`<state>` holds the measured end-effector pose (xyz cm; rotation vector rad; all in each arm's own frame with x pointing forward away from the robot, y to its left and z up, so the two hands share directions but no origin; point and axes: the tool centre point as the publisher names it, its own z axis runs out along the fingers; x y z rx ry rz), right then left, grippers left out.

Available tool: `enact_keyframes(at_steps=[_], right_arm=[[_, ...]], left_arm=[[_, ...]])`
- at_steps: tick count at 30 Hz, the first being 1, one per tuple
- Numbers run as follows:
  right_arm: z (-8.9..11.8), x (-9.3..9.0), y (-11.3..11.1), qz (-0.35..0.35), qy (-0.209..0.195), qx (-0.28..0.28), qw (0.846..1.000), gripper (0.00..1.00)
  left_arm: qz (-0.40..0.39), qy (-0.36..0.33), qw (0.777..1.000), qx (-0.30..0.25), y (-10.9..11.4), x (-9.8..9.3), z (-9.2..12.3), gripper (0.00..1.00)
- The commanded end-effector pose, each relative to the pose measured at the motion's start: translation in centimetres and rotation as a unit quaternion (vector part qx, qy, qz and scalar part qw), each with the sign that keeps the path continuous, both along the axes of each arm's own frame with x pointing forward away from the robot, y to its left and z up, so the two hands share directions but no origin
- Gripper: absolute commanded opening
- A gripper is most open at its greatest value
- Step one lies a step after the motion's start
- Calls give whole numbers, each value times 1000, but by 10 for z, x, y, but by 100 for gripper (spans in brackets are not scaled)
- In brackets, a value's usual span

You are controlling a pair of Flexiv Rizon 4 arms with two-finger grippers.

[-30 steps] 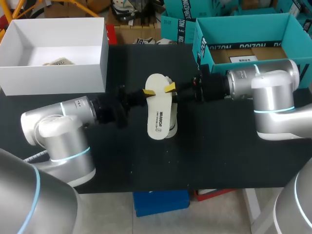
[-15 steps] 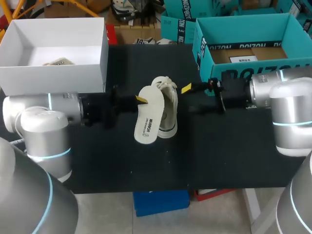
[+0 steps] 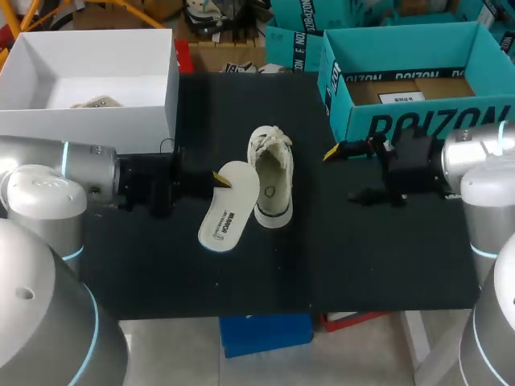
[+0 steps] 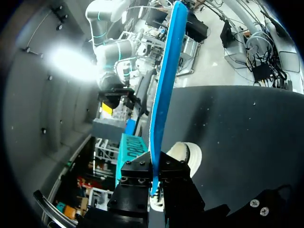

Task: Take the shoe out of the shoebox, open the shoe tongue, remove and reinsert the insole, then place the shoe into the shoebox

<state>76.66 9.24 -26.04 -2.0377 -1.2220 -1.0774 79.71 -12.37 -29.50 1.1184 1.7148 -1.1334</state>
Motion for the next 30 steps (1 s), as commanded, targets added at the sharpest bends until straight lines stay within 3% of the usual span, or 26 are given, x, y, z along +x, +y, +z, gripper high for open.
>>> enact_keyframes(at_steps=[1,11,19,25,30], right_arm=[[21,-40,-9,-133,-50,-62,988,100],[33,-67,-10,-201,-69,-92,973,100],[33,-68,-9,-197,-76,-87,974,100],[33,-68,-9,-197,-76,-87,974,100],[33,-68,-9,-197,-76,-87,974,100]], left_arm=[[-25,14,999,34,-1,2,0,0],[-56,29,997,48,-3,-4,-3,0],[-72,39,995,52,-3,-12,-4,0],[-85,40,992,89,-10,-20,-9,0],[-123,32,983,132,-21,-15,-10,0]])
